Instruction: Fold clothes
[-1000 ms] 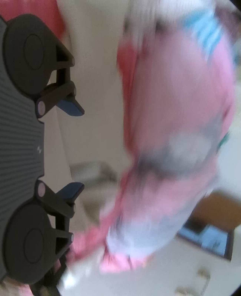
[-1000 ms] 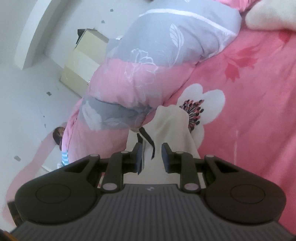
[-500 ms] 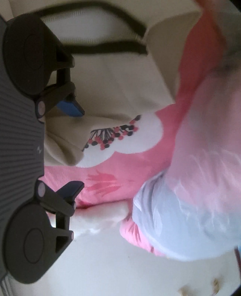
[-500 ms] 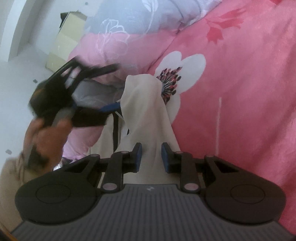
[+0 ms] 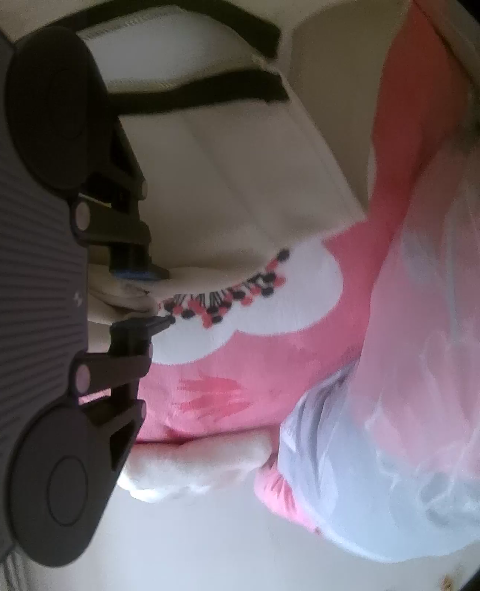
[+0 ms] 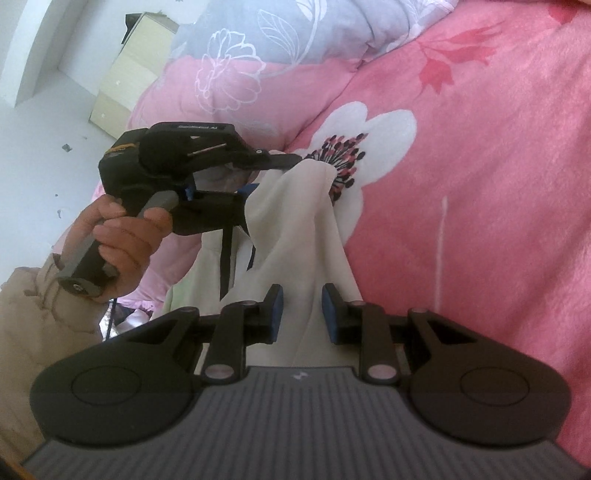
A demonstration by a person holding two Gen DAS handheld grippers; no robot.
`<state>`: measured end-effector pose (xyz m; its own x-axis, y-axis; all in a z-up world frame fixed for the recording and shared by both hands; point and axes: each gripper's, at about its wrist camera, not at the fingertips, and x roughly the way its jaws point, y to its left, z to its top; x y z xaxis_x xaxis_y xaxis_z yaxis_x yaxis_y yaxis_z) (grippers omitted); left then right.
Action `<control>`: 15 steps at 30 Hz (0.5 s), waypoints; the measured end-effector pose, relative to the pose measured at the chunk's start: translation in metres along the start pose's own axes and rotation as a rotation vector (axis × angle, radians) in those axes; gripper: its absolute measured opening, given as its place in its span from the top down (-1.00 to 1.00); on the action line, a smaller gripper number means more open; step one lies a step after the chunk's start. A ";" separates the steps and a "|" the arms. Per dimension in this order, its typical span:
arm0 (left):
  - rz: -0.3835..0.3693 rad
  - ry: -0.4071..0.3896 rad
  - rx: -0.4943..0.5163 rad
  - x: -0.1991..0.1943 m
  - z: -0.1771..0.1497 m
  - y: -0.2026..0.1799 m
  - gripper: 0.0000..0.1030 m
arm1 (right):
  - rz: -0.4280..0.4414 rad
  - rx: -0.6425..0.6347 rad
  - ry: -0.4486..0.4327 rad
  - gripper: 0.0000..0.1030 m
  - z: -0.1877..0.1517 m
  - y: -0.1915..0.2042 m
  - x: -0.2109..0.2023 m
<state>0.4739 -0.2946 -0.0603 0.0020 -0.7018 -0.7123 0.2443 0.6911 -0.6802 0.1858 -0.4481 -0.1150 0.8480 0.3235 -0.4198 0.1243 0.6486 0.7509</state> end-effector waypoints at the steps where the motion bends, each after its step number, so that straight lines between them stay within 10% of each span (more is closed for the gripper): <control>1: -0.029 -0.012 0.014 -0.002 0.000 -0.001 0.64 | 0.000 0.001 -0.001 0.56 0.000 0.000 0.000; 12: -0.321 -0.210 -0.017 0.001 0.006 0.041 0.95 | -0.019 0.015 -0.040 0.56 0.000 -0.002 -0.004; 15: -0.344 -0.186 -0.044 0.004 0.009 0.047 0.62 | -0.030 0.024 -0.053 0.56 0.000 -0.006 -0.005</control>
<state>0.4941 -0.2665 -0.0929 0.1042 -0.9104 -0.4004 0.2192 0.4137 -0.8836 0.1811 -0.4536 -0.1168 0.8696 0.2666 -0.4155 0.1624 0.6404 0.7507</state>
